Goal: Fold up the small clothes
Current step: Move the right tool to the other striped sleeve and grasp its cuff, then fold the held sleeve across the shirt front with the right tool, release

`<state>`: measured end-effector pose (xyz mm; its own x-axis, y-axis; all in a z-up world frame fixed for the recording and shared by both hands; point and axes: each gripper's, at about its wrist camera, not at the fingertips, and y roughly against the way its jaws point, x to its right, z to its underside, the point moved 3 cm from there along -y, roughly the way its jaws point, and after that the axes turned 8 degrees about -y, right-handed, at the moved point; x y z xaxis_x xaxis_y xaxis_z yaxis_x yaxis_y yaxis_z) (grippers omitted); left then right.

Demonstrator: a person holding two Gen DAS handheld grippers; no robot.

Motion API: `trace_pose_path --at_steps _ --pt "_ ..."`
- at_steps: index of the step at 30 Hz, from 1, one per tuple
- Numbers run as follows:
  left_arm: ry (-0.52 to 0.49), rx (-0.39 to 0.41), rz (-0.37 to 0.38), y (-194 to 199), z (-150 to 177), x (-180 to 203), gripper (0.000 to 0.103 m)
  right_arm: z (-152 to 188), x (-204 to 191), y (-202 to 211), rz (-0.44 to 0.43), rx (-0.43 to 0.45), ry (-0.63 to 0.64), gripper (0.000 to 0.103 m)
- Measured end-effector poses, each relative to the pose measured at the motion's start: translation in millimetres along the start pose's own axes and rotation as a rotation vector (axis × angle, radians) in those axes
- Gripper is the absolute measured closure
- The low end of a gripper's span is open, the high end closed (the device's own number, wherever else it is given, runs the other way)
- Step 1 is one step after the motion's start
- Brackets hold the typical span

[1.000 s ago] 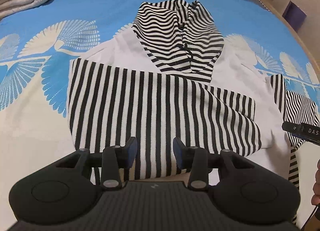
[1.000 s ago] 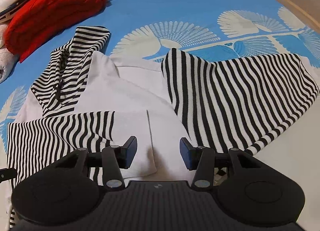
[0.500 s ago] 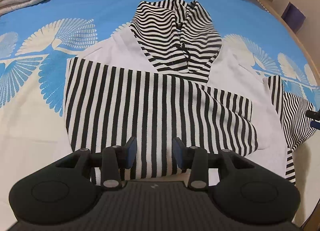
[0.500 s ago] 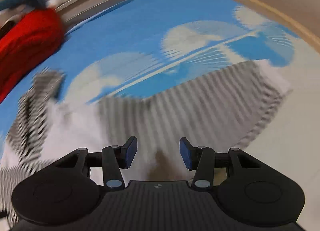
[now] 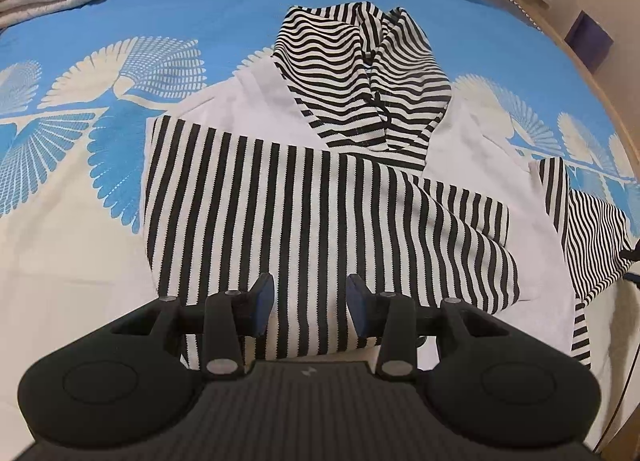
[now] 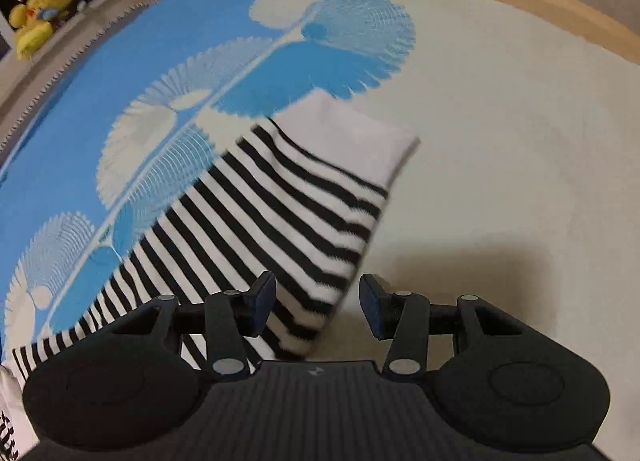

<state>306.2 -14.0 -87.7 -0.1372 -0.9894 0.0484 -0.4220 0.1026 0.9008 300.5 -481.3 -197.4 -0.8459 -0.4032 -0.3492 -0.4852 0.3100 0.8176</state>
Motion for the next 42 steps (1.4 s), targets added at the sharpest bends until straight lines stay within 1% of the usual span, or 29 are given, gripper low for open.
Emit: trace_pose_path --at_steps 1,2,3,6,8,10,12,14,15,16,17,18,19,20,21,22,23,24,25,27,29,31,32,33,35,36,37,39,42 --pt "0.001 0.0 0.0 0 0 -1 0.059 -1 -1 1 -0.018 0.01 -0.003 0.078" --pt "0.002 0.001 -0.001 0 0 -2 0.059 -1 -2 0 -0.029 0.018 -0.013 0.09" --pt "0.004 0.002 -0.002 1 0 -3 0.059 -2 -1 1 -0.037 0.029 -0.027 0.098" --pt "0.013 0.007 -0.005 3 0 -8 0.059 -7 -1 13 -0.04 0.095 -0.071 0.098" --pt "0.02 0.012 -0.008 6 -1 -11 0.059 -8 -11 28 -0.019 0.165 -0.051 0.098" --pt "0.031 0.02 -0.011 10 -2 -17 0.059 -4 -37 54 -0.022 0.275 0.032 0.098" --pt "0.05 0.03 -0.017 14 -3 -25 0.059 12 -76 87 -0.078 0.411 0.173 0.098" --pt "0.079 0.043 -0.017 20 -5 -33 0.059 48 -128 133 -0.232 0.558 0.365 0.098" --pt "0.096 0.05 -0.016 24 -6 -39 0.059 68 -147 152 -0.323 0.597 0.444 0.098" --pt "0.116 0.057 -0.015 28 -7 -45 0.059 98 -169 176 -0.457 0.621 0.539 0.098" --pt "0.14 0.065 -0.012 31 -9 -51 0.059 124 -184 195 -0.577 0.614 0.612 0.098" --pt "0.166 0.073 -0.008 35 -11 -58 0.059 154 -198 212 -0.715 0.563 0.69 0.097" --pt "0.194 0.082 -0.001 39 -12 -66 0.059 185 -210 224 -0.854 0.453 0.765 0.095" --pt "0.216 0.087 0.003 42 -13 -72 0.059 211 -218 231 -0.952 0.319 0.817 0.094" --pt "0.239 0.093 0.008 45 -15 -79 0.059 237 -225 233 -1.013 0.161 0.858 0.085" --pt "0.257 0.097 0.011 47 -16 -85 0.059 261 -231 230 -1.013 0.004 0.885 0.075" --pt "0.273 0.099 0.011 50 -16 -91 0.059 279 -234 226 -0.973 -0.105 0.903 0.074" --pt "0.283 0.099 0.01 51 -15 -96 0.059 293 -236 220 -0.908 -0.194 0.92 0.074" --pt "0.29 0.099 0.011 52 -15 -99 0.059 301 -235 216 -0.84 -0.245 0.923 0.073" --pt "0.301 0.097 0.013 54 -13 -105 0.059 297 -229 209 -0.734 -0.268 0.861 0.068" --pt "0.305 0.095 0.011 54 -11 -108 0.059 283 -223 193 -0.668 -0.3 0.759 0.063" --pt "0.31 0.082 0.004 50 -8 -110 0.059 272 -209 173 -0.63 -0.285 0.672 0.06" --pt "0.315 0.073 0.004 47 -6 -111 0.059 268 -203 158 -0.584 -0.27 0.641 0.06" --pt "0.325 0.06 0.009 44 -3 -113 0.059 271 -194 144 -0.493 -0.282 0.603 0.06" --pt "0.35 0.035 0.022 35 0 -115 0.059 270 -182 104 -0.337 -0.398 0.492 0.058" --pt "0.365 0.021 0.031 29 2 -117 0.059 270 -177 86 -0.324 -0.463 0.428 0.059" --pt "0.378 0.011 0.037 25 2 -117 0.059 269 -170 72 -0.309 -0.504 0.373 0.066" --pt "0.41 -0.01 0.055 15 4 -119 0.059 265 -166 72 -0.315 -0.515 0.336 0.068" --pt "0.496 -0.061 0.109 -2 9 -121 0.059 261 -175 92 -0.349 -0.455 0.436 0.061"
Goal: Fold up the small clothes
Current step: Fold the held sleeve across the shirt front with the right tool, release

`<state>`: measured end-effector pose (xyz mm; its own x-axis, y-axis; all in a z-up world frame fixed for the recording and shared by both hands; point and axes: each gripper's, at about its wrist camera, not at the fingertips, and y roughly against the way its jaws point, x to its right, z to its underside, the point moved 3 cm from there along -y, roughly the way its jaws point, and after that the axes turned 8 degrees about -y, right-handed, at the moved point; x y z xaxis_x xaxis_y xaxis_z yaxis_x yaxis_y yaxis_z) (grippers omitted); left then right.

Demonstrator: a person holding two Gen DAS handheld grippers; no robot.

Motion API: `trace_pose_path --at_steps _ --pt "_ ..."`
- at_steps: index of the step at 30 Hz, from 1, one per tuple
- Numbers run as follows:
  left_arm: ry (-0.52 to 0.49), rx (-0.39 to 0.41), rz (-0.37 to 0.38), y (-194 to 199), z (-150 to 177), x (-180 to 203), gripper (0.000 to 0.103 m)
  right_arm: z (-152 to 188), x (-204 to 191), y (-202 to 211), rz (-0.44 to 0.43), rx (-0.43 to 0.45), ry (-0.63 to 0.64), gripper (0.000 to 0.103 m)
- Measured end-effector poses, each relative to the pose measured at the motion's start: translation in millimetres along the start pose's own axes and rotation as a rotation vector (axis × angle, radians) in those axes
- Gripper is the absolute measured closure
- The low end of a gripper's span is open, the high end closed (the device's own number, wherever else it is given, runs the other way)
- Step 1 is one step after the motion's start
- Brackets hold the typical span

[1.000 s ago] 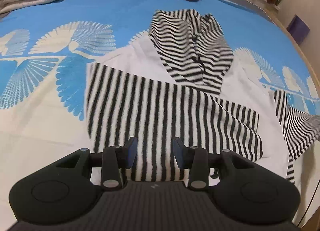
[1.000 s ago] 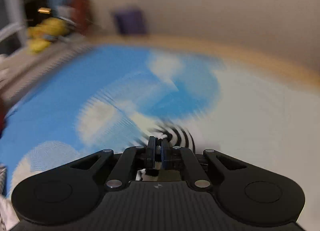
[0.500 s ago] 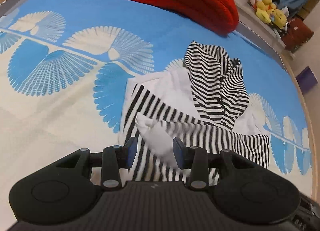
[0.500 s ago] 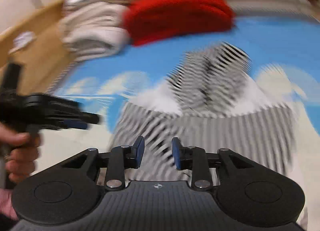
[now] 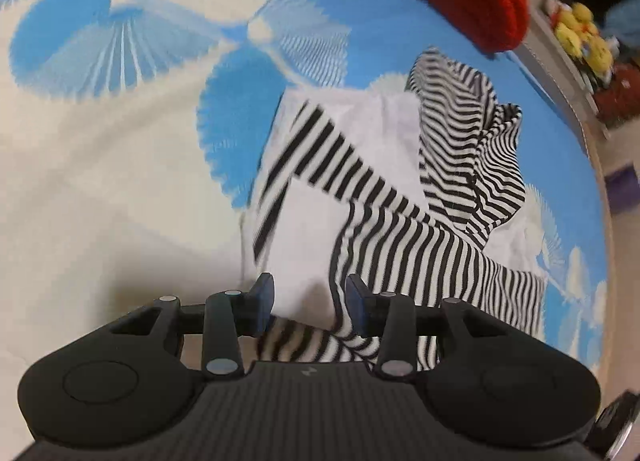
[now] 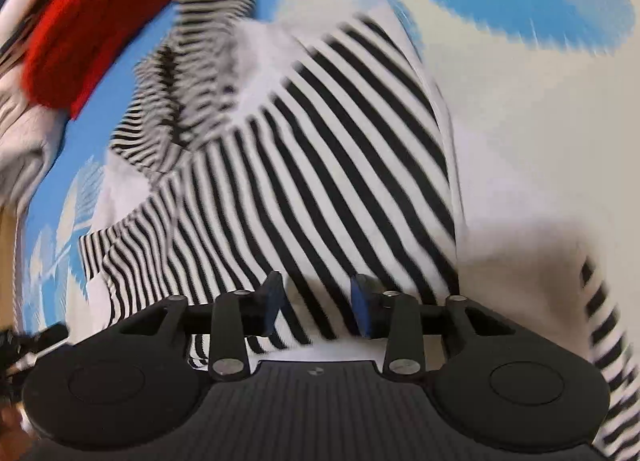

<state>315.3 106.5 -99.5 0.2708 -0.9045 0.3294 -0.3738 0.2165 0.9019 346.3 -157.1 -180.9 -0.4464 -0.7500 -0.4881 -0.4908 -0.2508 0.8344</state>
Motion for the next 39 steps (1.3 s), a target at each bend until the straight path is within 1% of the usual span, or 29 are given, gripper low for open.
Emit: trace_pose_path --at_steps 2,4,7,9,11,13,14,15,16,17,20,21,22,23,25,26,27,28,29,30,31,32,33,34,35,36,37,38,39 --pt "0.033 -0.026 -0.004 -10 2 -2 0.059 -6 -7 9 0.001 0.034 0.044 0.06" --pt "0.041 -0.041 -0.039 -18 3 -4 0.059 -13 -12 12 -0.017 0.057 0.071 0.059" --pt "0.051 -0.045 -0.096 -24 2 -10 0.059 -25 -9 16 0.003 0.08 0.095 0.059" --pt "0.065 -0.05 -0.107 -27 2 -13 0.059 -28 -2 22 0.015 0.089 0.09 0.059" --pt "0.069 -0.055 -0.102 -29 5 -12 0.059 -30 6 26 0.02 0.086 0.072 0.059" --pt "0.054 -0.049 -0.101 -30 7 -8 0.06 -31 8 21 0.022 0.072 0.049 0.059" --pt "0.036 -0.041 -0.114 -28 7 -7 0.07 -31 10 19 0.024 0.065 0.035 0.059" --pt "0.014 -0.024 -0.136 -25 7 -4 0.088 -32 12 17 0.025 0.058 0.02 0.059" --pt "-0.01 0.001 -0.155 -20 6 -2 0.098 -32 14 16 0.027 0.053 0.004 0.059" --pt "-0.034 0.032 -0.162 -14 4 1 0.098 -31 15 14 0.032 0.052 -0.006 0.059" --pt "-0.089 0.127 -0.141 12 3 12 0.098 -29 21 13 0.047 0.051 -0.035 0.059" --pt "-0.106 0.143 -0.154 16 3 14 0.098 -28 23 12 0.052 0.046 -0.051 0.059" --pt "-0.115 0.139 -0.176 16 5 13 0.098 -27 27 10 0.061 0.038 -0.073 0.059" --pt "-0.108 0.111 -0.191 10 7 10 0.098 -26 31 8 0.075 0.03 -0.097 0.059" --pt "-0.06 0.007 -0.196 -7 11 -2 0.097 -23 39 3 0.102 0.017 -0.13 0.06" --pt "-0.052 -0.006 -0.209 -11 13 -5 0.097 -22 39 2 0.11 0.017 -0.133 0.061" --pt "-0.073 0.025 -0.243 -7 12 -3 0.096 -21 39 2 0.117 0.022 -0.129 0.062" --pt "-0.106 0.073 -0.262 -1 10 3 0.096 -20 36 4 0.128 0.032 -0.124 0.062" --pt "-0.156 0.119 -0.263 6 8 12 0.095 -19 33 8 0.136 0.045 -0.119 0.062" --pt "-0.197 0.147 -0.25 11 7 19 0.091 -19 29 12 0.139 0.066 -0.11 0.061" --pt "-0.227 0.167 -0.227 13 8 26 0.089 -19 25 16 0.136 0.089 -0.096 0.06" --pt "-0.246 0.165 -0.199 11 9 30 0.085 -19 20 18 0.132 0.11 -0.074 0.06" --pt "-0.249 0.138 -0.176 5 11 33 0.082 -18 17 18 0.133 0.121 -0.05 0.059" --pt "-0.24 0.099 -0.157 -4 15 33 0.081 -18 16 16 0.138 0.116 -0.037 0.058" --pt "-0.221 0.052 -0.146 -15 18 29 0.081 -18 18 12 0.144 0.095 -0.042 0.058" --pt "-0.193 -0.005 -0.15 -28 23 24 0.081 -17 24 5 0.152 0.061 -0.068 0.058" --pt "-0.173 -0.046 -0.159 -36 26 20 0.081 -16 31 -1 0.151 0.036 -0.101 0.059" --pt "-0.163 -0.056 -0.158 -40 28 18 0.081 -15 34 -2 0.141 0.038 -0.108 0.06" --pt "-0.168 -0.048 -0.162 -40 28 19 0.081 -15 32 -1 0.149 0.044 -0.095 0.06"
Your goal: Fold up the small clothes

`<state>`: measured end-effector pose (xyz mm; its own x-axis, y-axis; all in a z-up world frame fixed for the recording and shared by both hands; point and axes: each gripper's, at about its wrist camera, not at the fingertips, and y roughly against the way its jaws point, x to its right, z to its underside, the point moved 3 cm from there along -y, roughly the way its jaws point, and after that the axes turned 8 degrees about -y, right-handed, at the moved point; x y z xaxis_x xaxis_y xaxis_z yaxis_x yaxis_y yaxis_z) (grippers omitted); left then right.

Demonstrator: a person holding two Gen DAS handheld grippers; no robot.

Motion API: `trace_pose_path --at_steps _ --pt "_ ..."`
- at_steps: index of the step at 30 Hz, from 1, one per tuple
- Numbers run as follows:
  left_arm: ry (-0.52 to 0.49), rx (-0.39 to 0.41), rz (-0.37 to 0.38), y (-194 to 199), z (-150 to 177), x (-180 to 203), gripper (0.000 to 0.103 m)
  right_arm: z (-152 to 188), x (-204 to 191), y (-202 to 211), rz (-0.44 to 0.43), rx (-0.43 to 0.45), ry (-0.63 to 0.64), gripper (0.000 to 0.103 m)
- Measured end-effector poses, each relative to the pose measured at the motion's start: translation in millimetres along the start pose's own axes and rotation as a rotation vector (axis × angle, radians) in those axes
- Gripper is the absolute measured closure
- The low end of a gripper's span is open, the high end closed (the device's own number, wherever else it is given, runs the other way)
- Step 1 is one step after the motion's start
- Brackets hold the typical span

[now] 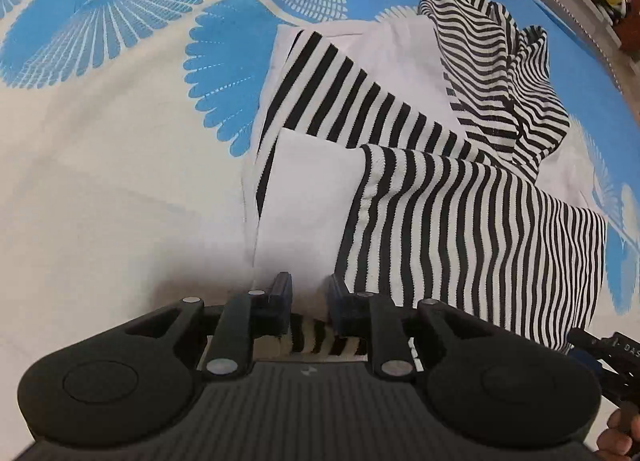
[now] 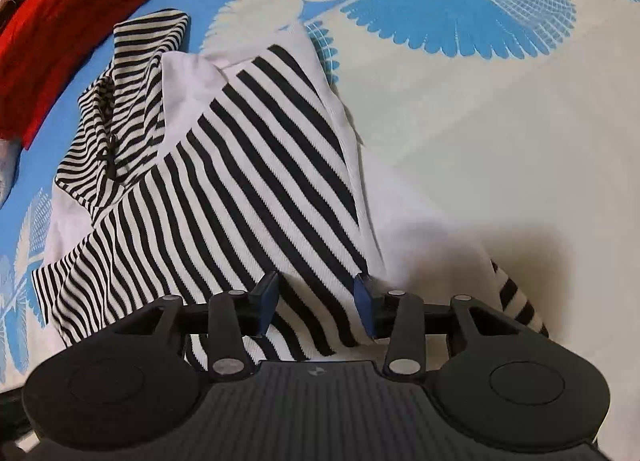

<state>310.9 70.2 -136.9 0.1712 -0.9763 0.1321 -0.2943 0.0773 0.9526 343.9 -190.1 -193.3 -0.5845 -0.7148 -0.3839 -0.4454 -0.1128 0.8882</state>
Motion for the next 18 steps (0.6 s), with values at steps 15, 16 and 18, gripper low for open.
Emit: trace_pose_path --at_steps 15,16,18 --pt "-0.068 0.072 -0.045 13 -7 18 0.072 11 -22 2 -0.038 -0.078 0.071 0.05" --pt "-0.071 0.078 -0.042 15 -8 19 0.072 10 -25 7 -0.042 -0.062 0.087 0.05" --pt "-0.073 0.082 -0.039 19 -7 19 0.072 7 -31 17 -0.052 -0.027 0.117 0.05"
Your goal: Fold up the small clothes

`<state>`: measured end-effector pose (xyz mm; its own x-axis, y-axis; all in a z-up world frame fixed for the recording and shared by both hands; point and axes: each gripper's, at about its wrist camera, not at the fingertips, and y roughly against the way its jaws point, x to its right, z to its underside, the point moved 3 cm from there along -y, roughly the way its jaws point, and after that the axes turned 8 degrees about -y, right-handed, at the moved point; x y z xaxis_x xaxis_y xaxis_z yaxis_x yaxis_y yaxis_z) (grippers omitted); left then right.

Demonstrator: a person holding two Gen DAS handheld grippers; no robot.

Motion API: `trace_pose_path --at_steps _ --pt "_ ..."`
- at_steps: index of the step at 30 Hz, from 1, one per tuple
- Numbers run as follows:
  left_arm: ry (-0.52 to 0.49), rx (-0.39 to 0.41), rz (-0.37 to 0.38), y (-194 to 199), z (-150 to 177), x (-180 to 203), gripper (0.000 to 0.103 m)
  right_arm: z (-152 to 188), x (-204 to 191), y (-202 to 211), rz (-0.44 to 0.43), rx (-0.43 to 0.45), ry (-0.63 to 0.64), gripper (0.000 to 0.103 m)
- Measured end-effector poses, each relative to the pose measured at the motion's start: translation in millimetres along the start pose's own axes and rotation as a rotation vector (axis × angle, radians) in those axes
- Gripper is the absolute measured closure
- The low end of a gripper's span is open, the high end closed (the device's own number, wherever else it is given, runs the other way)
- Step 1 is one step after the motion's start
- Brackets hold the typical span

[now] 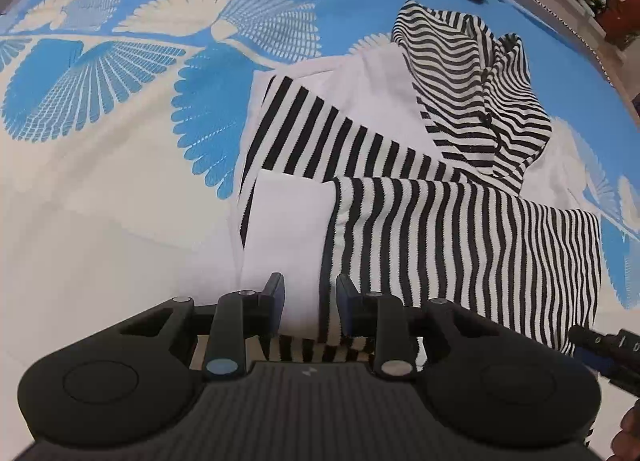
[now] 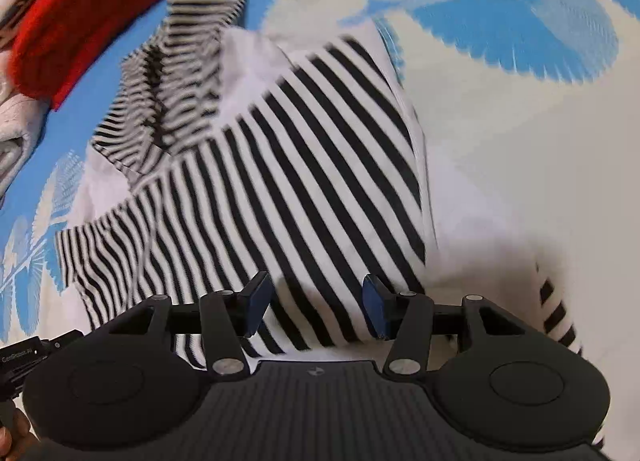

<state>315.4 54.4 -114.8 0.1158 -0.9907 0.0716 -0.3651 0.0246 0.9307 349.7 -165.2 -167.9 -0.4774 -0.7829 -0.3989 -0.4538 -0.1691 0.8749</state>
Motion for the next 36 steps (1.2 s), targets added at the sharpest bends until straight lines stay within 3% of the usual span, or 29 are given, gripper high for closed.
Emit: trace_pose_path --at_steps 12,26,31,33,36 --pt "-0.007 0.012 0.005 6 0 4 0.072 -10 -18 32 0.014 0.116 0.093 0.05" --pt "-0.024 0.172 -0.03 38 -16 15 0.072 -20 -14 71 0.062 0.236 0.179 0.05" --pt "-0.041 0.263 -0.031 56 -19 21 0.064 -23 -14 81 0.074 0.272 0.215 0.05" --pt "-0.063 0.326 -0.041 67 -20 25 0.048 -24 -13 85 0.069 0.277 0.217 0.05" --pt "-0.133 0.442 -0.086 84 -21 33 0.04 -27 -12 89 0.056 0.276 0.212 0.05"
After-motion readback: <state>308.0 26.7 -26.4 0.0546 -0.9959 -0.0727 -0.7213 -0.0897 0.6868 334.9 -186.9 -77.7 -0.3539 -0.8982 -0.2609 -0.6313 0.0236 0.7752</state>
